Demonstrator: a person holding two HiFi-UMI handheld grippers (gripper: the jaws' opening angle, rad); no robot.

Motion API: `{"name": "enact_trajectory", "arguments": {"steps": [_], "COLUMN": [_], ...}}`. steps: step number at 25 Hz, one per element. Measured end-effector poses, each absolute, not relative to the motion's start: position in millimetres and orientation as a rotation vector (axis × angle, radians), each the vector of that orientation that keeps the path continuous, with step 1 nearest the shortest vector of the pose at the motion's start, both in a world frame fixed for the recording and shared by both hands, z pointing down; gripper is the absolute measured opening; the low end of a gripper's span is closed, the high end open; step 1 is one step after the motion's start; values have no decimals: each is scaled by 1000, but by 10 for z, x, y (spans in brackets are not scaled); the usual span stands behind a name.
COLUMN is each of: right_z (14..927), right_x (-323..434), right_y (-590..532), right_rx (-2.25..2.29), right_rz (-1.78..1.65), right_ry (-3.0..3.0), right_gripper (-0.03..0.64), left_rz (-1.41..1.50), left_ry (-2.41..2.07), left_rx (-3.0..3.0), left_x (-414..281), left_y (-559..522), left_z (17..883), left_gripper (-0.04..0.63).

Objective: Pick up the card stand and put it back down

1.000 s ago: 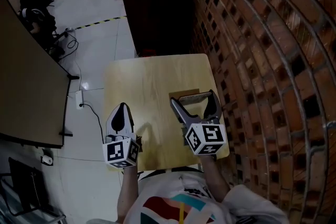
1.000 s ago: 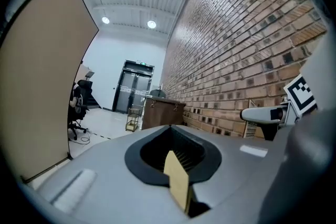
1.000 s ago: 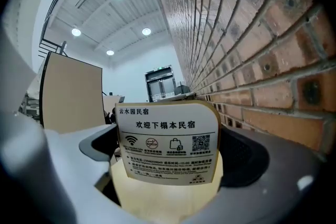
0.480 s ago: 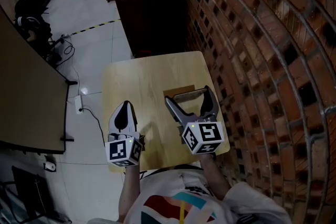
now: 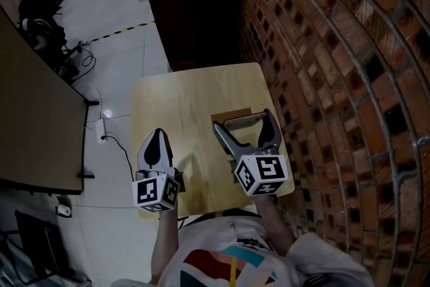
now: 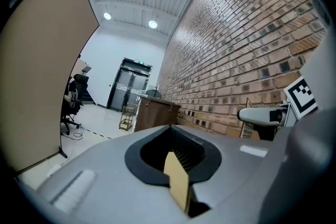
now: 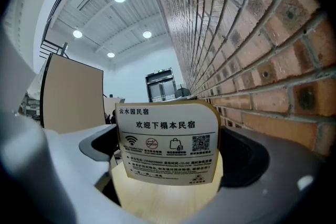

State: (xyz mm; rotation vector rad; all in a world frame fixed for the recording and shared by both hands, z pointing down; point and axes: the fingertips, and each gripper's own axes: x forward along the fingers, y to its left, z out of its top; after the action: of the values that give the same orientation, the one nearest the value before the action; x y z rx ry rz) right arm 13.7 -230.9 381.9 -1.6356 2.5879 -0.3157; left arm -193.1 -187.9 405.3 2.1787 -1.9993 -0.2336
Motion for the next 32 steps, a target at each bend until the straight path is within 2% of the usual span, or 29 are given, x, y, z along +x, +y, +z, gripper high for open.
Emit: {"name": "enact_trajectory", "arguments": {"steps": [7,21,32], "right_z": [4042,5612,5980], "right_x": [177,124,44], "right_y": [-2402,-3608,-3933], "right_rx": [-1668,-1903,-1933], "right_rz": [-364,-583,-689], "right_ry": [2600,2787,2826], "right_gripper": [575,575,575], "left_rz": [-219,-144,-117], "left_ry": [-2005,-2043,-2087], "left_rx": [2158,2052,1976], "left_x": [-1950,-2161,-2345], "left_y": [-1886,-1911,-2093], "left_z": [4146,4431,4545], "left_gripper": [5,5,5]}}
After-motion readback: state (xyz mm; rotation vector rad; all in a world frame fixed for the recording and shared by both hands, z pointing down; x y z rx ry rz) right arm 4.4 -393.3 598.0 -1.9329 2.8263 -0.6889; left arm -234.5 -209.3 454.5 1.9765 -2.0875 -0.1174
